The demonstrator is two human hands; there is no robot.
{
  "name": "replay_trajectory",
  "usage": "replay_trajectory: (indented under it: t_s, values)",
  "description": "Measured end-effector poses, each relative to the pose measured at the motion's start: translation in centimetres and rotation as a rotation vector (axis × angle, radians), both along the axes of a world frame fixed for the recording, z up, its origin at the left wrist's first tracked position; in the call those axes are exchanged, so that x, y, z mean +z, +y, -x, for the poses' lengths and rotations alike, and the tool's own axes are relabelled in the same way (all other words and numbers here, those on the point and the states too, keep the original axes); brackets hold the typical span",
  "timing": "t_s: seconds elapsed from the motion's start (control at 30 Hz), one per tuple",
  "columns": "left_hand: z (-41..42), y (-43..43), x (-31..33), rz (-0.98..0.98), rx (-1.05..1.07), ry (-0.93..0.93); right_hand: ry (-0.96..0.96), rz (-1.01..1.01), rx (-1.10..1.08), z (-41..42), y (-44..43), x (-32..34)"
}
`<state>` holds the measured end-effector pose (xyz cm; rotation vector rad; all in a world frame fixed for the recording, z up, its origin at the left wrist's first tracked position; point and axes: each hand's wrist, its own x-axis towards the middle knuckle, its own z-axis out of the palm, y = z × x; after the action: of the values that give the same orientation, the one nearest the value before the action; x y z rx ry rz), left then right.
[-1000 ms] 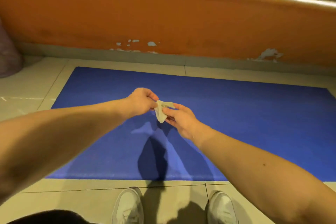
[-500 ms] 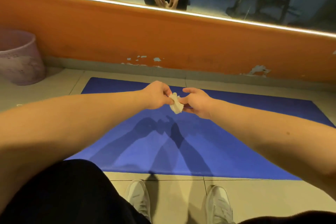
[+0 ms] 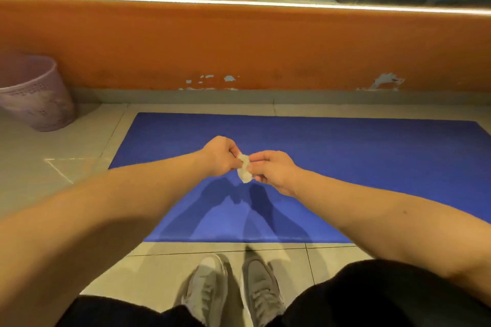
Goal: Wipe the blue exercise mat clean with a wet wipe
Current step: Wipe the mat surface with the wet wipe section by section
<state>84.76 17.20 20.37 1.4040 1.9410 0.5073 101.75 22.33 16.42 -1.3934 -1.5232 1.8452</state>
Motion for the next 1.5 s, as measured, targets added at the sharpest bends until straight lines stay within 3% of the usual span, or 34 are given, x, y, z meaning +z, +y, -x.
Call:
replay_trajectory:
  t_s: [0.17,0.37,0.67,0.83,1.1,1.27,1.5]
  values:
    - [-0.6,-0.8,-3.5,-0.009,0.162,-0.122,-0.113,-0.054,-0.074,1.0,-0.5,-1.8]
    - [0.5,-2.8,-6.7,-0.068,0.298,-0.208,-0.063,0.032,-0.045,3.1,-2.4,-3.6]
    - [4.4,-6.1,-9.3,0.001,0.308,-0.326,-0.276,-0.096,-0.204,4.7,-5.3,-6.1]
    - [6.2,-5.5,-13.4,0.09,0.219,-0.218,-0.436,-0.188,-0.239,2.6,-4.8,-10.1]
    - [7.3,-2.8,-22.4,0.26,-0.111,0.212,-0.79,-0.236,-0.274,1.5,-5.0,-21.3]
    - [8.0,-2.9,-26.4,0.335,-0.261,0.501,-0.8,-0.251,-0.359,1.0,-5.6,-23.9]
    - [7.6,-3.0,-28.2,0.435,-0.318,0.513,-0.833,-0.391,-0.309,2.2,-8.2,-25.8]
